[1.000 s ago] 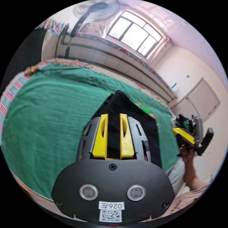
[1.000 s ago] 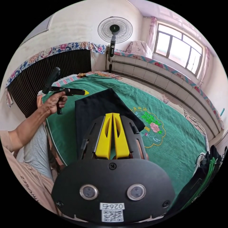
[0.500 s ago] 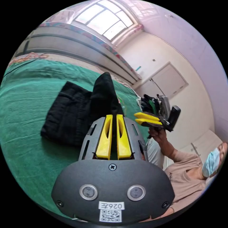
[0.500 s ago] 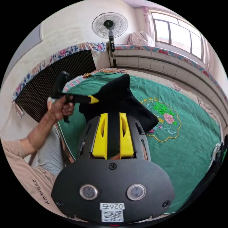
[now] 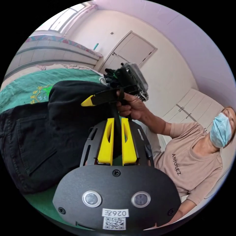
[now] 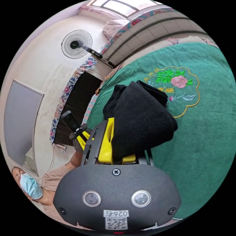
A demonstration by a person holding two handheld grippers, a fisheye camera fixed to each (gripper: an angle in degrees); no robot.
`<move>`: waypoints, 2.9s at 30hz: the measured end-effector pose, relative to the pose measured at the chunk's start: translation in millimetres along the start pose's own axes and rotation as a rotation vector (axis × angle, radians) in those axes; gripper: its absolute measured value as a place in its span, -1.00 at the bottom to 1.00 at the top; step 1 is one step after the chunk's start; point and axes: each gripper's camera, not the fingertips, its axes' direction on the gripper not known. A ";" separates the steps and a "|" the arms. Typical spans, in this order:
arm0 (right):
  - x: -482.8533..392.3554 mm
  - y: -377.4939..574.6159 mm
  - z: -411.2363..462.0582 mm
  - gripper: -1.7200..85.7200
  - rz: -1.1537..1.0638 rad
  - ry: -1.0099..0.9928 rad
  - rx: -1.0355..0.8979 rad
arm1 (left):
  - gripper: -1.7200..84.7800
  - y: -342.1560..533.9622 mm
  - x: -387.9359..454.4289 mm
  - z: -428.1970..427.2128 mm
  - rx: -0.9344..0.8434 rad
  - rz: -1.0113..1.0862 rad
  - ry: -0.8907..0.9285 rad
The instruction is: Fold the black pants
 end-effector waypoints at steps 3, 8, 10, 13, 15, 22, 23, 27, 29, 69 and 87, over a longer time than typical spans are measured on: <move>4.0 -45.3 -67.2 -0.91 -0.067 0.125 0.031 | -0.85 12.4 -1.0 -52.2 0.162 -0.002 -0.101; 68.4 -87.5 -204.7 -0.86 0.059 0.550 0.117 | -0.82 53.3 -35.3 -138.4 0.241 -0.329 -0.595; 113.6 -88.5 -232.5 -0.82 0.172 0.607 0.161 | -0.66 71.6 -55.2 -167.3 0.175 -0.446 -0.776; 155.6 -76.4 -270.1 -0.77 0.332 0.663 0.320 | -0.47 106.0 -86.8 -186.7 0.160 -0.588 -0.845; 150.1 -75.2 -276.1 -0.75 0.329 0.671 0.408 | -0.43 127.5 -110.4 -187.2 0.142 -0.666 -0.808; 80.0 -151.8 -100.2 -0.69 0.003 0.582 0.274 | -0.40 129.2 -130.8 -158.4 -0.038 -0.638 -0.935; 73.6 -169.1 -32.5 -0.66 -0.048 0.581 0.162 | -0.41 128.3 -130.3 -154.2 -0.065 -0.629 -0.965; 82.8 -191.6 195.5 -0.54 -0.137 0.748 -0.253 | -0.50 137.0 -128.3 -152.6 -0.097 -0.580 -0.981; 84.7 -184.6 285.4 -0.58 -0.213 0.917 -0.360 | -0.54 147.3 -131.5 -162.7 -0.084 -0.595 -0.946; 365.8 -102.6 -423.5 -0.87 0.455 0.976 0.628 | -0.77 333.9 -19.0 -455.3 0.909 -0.773 -0.993; 376.8 -131.9 124.2 -0.82 -0.070 0.949 -0.220 | -0.89 129.8 -130.0 -258.1 -0.225 -0.513 -1.198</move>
